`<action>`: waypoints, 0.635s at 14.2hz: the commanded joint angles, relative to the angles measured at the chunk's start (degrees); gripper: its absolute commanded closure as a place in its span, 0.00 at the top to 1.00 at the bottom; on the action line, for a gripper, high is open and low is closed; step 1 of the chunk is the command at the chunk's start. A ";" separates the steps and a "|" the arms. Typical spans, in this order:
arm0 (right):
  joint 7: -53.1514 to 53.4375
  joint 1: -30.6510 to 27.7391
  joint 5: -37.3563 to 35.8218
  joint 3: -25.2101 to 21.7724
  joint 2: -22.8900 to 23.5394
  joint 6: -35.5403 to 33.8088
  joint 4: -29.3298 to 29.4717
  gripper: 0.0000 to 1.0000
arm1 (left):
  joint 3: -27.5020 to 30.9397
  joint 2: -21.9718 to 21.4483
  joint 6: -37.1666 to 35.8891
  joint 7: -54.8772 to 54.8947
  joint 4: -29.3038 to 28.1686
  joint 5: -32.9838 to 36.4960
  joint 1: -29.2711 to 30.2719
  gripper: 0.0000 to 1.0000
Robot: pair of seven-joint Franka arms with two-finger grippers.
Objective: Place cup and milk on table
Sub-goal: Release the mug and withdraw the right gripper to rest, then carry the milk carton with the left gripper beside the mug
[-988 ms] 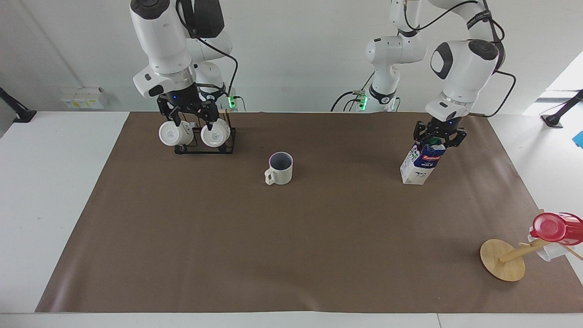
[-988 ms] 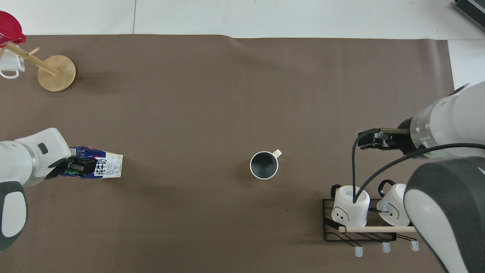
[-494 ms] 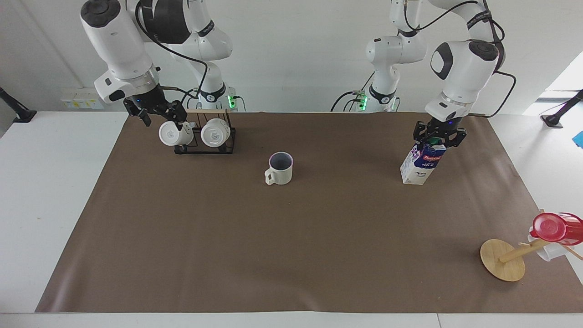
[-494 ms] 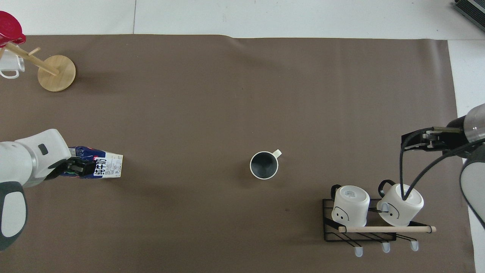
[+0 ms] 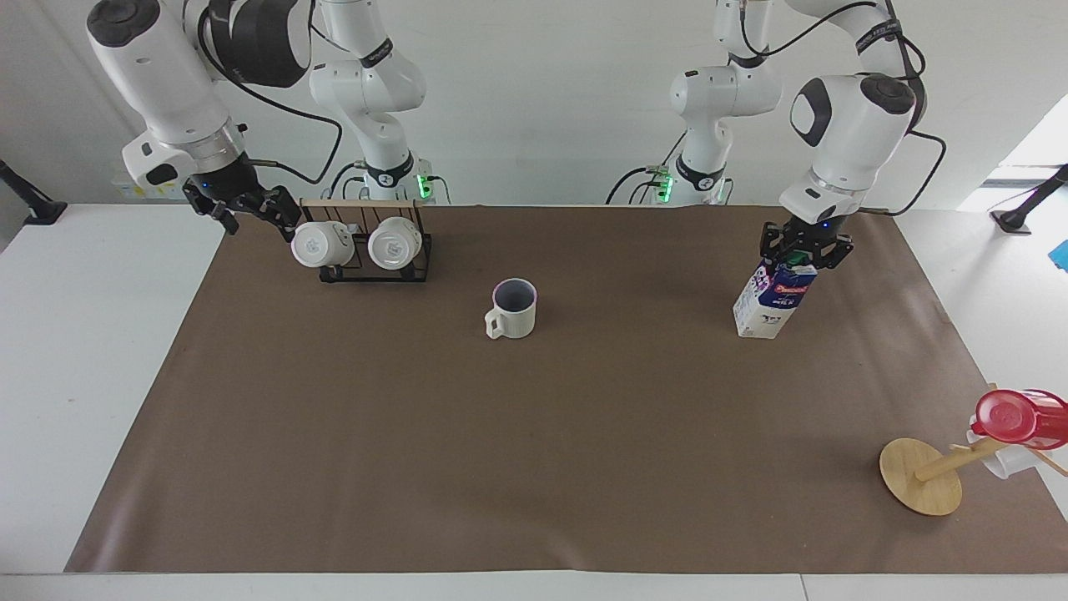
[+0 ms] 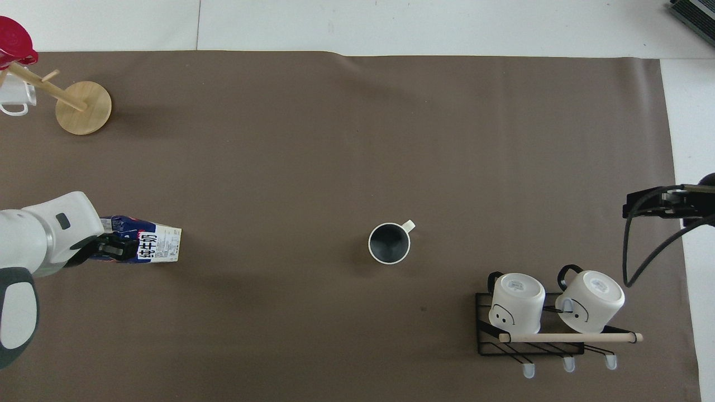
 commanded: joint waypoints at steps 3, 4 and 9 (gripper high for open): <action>-0.97 -0.43 1.75 1.14 -0.51 1.23 1.85 1.00 | -0.02 -1.17 -1.19 1.06 -0.54 -0.19 0.64 0.49; -1.06 -0.34 2.10 1.31 -0.07 1.14 3.17 1.00 | -0.02 -1.17 -1.71 0.89 -0.28 -0.19 0.64 0.47; -1.15 -0.34 2.28 1.58 0.02 -2.71 9.67 1.00 | -0.19 -0.29 -6.63 -4.28 4.99 -0.28 -0.06 0.47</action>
